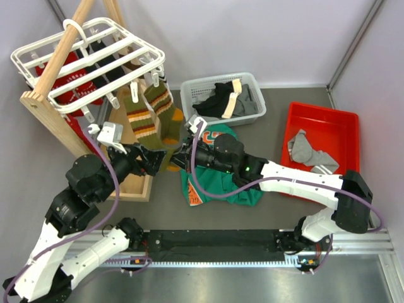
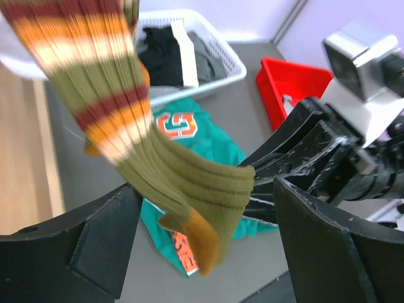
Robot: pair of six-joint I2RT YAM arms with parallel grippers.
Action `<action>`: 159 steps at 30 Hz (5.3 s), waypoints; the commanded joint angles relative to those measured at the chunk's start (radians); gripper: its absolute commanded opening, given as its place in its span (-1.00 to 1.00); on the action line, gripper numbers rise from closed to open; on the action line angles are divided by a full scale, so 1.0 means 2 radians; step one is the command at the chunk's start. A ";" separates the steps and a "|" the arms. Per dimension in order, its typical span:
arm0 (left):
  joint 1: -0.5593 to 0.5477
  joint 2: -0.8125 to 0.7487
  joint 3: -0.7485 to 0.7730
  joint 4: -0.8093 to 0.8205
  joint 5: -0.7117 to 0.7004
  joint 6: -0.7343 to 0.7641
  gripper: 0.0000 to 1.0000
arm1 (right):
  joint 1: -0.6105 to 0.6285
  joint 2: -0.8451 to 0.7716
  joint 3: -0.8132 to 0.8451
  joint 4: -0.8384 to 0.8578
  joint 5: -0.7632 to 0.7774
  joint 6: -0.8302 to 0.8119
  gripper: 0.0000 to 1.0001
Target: Remove the socks clipped to the hanger
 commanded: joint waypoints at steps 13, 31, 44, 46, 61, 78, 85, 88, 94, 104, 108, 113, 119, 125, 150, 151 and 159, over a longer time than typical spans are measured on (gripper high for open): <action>-0.001 -0.028 -0.051 -0.028 -0.038 -0.021 0.68 | 0.051 0.014 0.071 -0.039 0.072 -0.011 -1.00; -0.001 -0.049 -0.082 0.011 0.055 0.057 -1.00 | 0.028 0.011 0.200 -0.148 0.022 -0.085 0.50; -0.001 -0.048 -0.093 0.046 0.107 0.082 -1.00 | -0.066 0.137 0.439 -0.174 -0.103 -0.025 0.71; -0.001 -0.044 -0.094 0.052 0.109 0.084 -1.00 | -0.074 0.166 0.464 -0.168 -0.128 -0.008 0.71; -0.001 -0.023 -0.085 0.056 0.134 0.090 -1.00 | -0.087 0.274 0.573 -0.131 -0.148 0.029 0.81; -0.001 -0.030 -0.094 0.054 0.134 0.094 -1.00 | -0.087 0.292 0.559 -0.038 -0.180 0.114 0.53; -0.001 -0.033 -0.098 0.054 0.130 0.096 -1.00 | -0.087 0.285 0.550 -0.020 -0.183 0.136 0.41; -0.001 -0.032 -0.098 0.054 0.131 0.096 -1.00 | -0.087 0.284 0.546 -0.016 -0.178 0.142 -0.11; -0.001 -0.033 -0.101 0.054 0.135 0.096 -1.00 | -0.087 0.281 0.536 -0.012 -0.170 0.142 -1.00; -0.001 -0.058 -0.112 0.049 0.135 0.080 -1.00 | -0.087 0.270 0.523 -0.015 -0.170 0.139 -0.99; -0.001 -0.072 -0.112 0.047 0.144 0.077 -1.00 | -0.087 0.251 0.507 -0.035 -0.164 0.147 -0.30; -0.001 -0.071 -0.106 0.033 0.156 0.074 -1.00 | -0.087 0.186 0.430 -0.018 -0.177 0.154 0.28; -0.001 -0.062 -0.083 0.033 0.161 0.071 -1.00 | -0.087 0.091 0.288 -0.039 -0.219 0.120 0.57; -0.001 -0.059 -0.074 0.042 0.168 0.063 -1.00 | -0.086 -0.047 0.114 -0.059 -0.202 0.034 0.60; -0.001 -0.040 -0.084 0.076 0.178 0.044 -0.68 | -0.059 -0.067 -0.004 -0.084 -0.137 0.029 -1.00; -0.001 -0.041 -0.087 0.078 0.176 0.045 -0.48 | -0.060 -0.071 -0.007 -0.087 -0.108 0.032 -1.00; -0.001 -0.065 -0.113 0.095 0.154 0.067 0.95 | -0.100 -0.130 0.039 -0.289 0.088 0.090 -1.00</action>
